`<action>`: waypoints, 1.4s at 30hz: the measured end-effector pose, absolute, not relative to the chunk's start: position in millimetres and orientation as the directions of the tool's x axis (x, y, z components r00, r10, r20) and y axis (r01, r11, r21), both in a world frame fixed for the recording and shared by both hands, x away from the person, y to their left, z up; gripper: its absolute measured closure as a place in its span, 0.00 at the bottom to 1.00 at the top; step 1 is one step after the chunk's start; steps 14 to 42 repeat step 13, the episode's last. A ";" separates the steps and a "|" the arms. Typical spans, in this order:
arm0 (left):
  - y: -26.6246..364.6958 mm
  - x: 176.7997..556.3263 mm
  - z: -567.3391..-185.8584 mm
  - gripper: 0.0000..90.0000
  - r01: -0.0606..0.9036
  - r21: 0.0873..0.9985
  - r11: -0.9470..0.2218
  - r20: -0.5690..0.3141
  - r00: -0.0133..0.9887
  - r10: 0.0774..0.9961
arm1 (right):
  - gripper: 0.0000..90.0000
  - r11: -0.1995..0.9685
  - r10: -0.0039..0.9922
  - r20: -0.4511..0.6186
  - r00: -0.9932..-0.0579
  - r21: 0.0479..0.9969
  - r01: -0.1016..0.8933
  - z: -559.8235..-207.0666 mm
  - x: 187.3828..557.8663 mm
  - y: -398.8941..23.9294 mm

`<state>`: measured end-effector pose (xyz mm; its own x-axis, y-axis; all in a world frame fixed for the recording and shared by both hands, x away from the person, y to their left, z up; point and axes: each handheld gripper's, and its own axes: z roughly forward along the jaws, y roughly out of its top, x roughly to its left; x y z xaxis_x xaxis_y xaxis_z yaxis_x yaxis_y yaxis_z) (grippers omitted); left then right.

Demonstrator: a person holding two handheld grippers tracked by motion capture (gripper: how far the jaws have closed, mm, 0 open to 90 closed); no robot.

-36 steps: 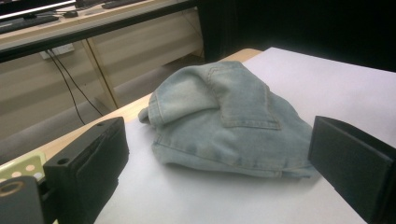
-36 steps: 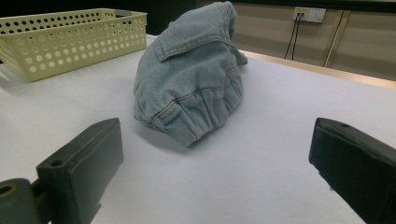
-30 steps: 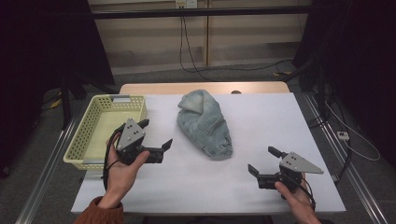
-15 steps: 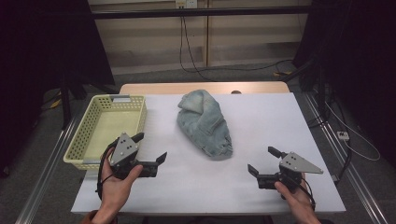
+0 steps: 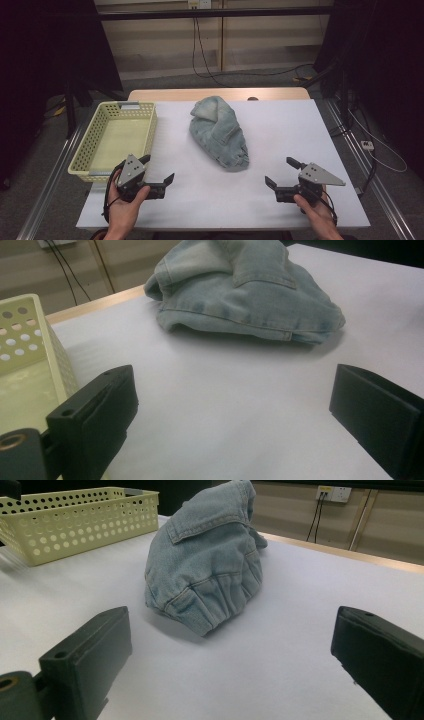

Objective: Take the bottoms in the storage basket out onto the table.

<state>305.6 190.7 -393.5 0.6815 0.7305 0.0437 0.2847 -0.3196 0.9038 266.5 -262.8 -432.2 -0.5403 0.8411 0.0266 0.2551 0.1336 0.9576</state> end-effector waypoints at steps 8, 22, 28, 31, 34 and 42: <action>189.7 299.5 -400.1 0.05 0.283 0.905 -0.319 0.040 0.689 0.724 | 0.03 0.137 0.838 0.026 -0.545 0.957 0.256 -432.6 266.9 -262.8; 191.8 301.8 -399.9 0.05 0.284 0.907 -0.310 0.034 0.685 0.728 | 0.03 0.137 0.839 0.027 -0.543 0.956 0.259 -432.9 267.5 -263.2; 191.8 301.8 -399.9 0.05 0.284 0.907 -0.310 0.034 0.685 0.728 | 0.03 0.137 0.839 0.027 -0.543 0.956 0.259 -432.9 267.5 -263.2; 191.8 301.8 -399.9 0.05 0.284 0.907 -0.310 0.034 0.685 0.728 | 0.03 0.137 0.839 0.027 -0.543 0.956 0.259 -432.9 267.5 -263.2; 191.8 301.8 -399.9 0.05 0.284 0.907 -0.310 0.034 0.685 0.728 | 0.03 0.137 0.839 0.027 -0.543 0.956 0.259 -432.9 267.5 -263.2; 191.8 301.8 -399.9 0.05 0.284 0.907 -0.310 0.034 0.685 0.728 | 0.03 0.137 0.839 0.027 -0.543 0.956 0.259 -432.9 267.5 -263.2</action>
